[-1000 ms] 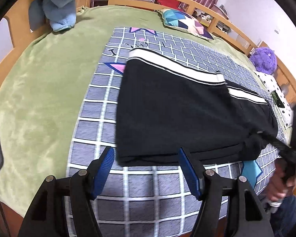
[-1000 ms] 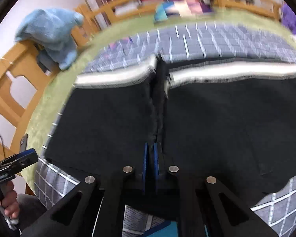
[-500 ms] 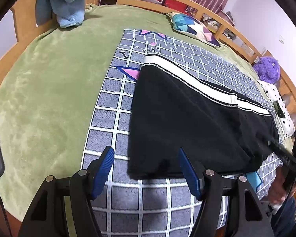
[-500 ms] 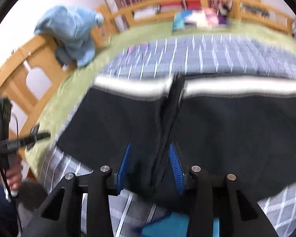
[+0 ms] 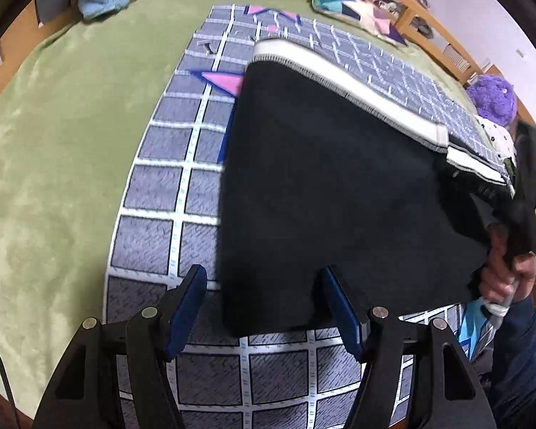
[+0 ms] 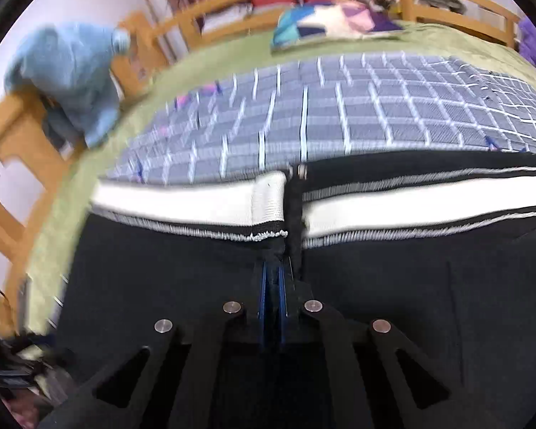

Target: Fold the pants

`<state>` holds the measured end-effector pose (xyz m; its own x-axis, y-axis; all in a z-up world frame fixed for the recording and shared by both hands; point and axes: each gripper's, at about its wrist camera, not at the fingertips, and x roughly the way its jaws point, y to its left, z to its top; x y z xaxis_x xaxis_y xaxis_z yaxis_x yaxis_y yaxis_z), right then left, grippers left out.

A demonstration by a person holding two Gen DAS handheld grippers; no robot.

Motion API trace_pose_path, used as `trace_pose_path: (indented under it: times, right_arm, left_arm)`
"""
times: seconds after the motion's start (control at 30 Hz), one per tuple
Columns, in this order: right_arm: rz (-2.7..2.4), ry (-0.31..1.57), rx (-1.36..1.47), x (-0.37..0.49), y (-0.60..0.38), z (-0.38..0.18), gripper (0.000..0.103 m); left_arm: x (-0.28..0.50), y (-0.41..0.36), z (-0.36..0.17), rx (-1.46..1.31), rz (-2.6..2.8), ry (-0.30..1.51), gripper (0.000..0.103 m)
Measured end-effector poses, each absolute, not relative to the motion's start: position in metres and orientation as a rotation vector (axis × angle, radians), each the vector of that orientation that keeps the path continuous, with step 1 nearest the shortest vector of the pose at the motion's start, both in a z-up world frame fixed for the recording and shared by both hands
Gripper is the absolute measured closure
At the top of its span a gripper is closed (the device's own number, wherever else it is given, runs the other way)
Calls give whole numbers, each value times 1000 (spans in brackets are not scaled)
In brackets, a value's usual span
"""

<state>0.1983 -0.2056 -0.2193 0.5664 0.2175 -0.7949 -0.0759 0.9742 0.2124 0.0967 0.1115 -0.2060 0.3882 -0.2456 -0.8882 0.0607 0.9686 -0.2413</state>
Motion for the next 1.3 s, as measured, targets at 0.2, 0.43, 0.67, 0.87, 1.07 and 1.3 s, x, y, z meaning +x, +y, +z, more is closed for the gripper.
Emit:
trace_pose_path:
  times: [0.2, 0.43, 0.67, 0.87, 1.07, 1.3]
  right_arm:
    - [202, 948, 209, 166, -221, -192, 74]
    - [111, 924, 69, 98, -258, -166, 57]
    - [-20, 874, 105, 71, -321, -164, 57]
    - [-161, 867, 197, 69, -368, -162, 63]
    - [-231, 828, 368, 45, -431, -149, 63]
    - [-349, 852, 482, 16, -494, -166, 63]
  left_arm:
    - [94, 130, -198, -342, -227, 1095, 38]
    - [103, 121, -221, -438, -179, 1149, 43]
    - [101, 89, -174, -241, -125, 1035, 85]
    - [93, -4, -82, -81, -317, 896, 86]
    - [87, -138, -55, 30, -542, 856, 86]
    - [79, -240, -89, 50, -736, 957, 83]
